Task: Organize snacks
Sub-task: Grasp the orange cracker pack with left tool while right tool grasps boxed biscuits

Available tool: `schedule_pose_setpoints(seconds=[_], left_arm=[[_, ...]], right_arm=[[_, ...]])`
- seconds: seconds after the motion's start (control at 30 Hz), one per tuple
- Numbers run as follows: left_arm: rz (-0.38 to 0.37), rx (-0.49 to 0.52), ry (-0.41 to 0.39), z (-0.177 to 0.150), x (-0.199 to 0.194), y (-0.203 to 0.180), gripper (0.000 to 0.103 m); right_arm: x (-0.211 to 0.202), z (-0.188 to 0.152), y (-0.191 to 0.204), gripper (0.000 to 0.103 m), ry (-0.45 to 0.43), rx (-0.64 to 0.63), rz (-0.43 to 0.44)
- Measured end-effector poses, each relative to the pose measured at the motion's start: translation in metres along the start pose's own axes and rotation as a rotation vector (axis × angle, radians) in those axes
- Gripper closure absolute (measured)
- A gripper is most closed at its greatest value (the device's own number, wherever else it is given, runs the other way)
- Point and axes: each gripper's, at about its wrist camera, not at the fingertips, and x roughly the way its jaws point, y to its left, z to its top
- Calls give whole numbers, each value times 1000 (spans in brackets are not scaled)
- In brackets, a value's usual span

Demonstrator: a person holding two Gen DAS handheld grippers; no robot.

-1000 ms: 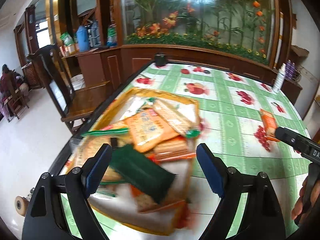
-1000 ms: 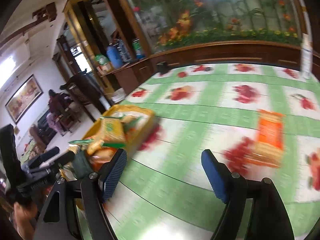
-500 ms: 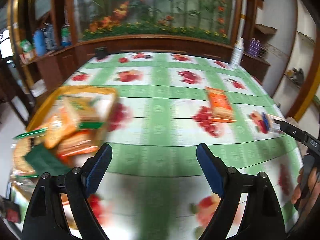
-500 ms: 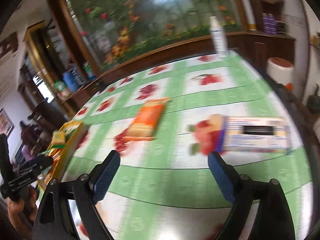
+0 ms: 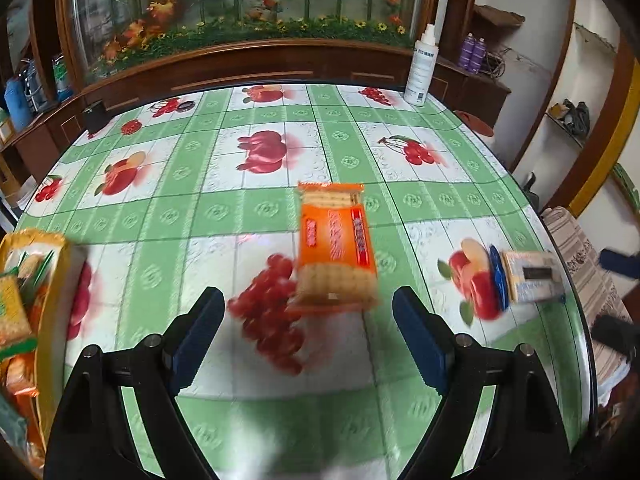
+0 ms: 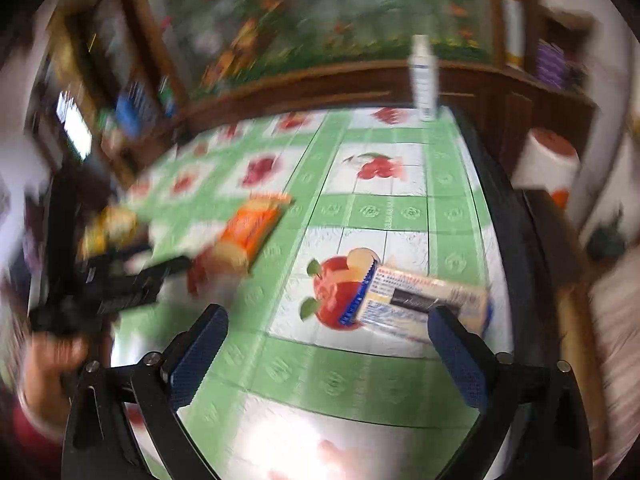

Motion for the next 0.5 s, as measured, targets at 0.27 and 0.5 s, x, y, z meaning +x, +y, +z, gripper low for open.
schedule_pose_setpoints(seconds=[0.27,0.5], left_arm=[[46,-22,21,22,31,-4,17],[73,23,52,30,59,-14,17]], right_arm=[[55,7,2,1,219,-598,-95],[104,-1,-34,2,332,-576,2]])
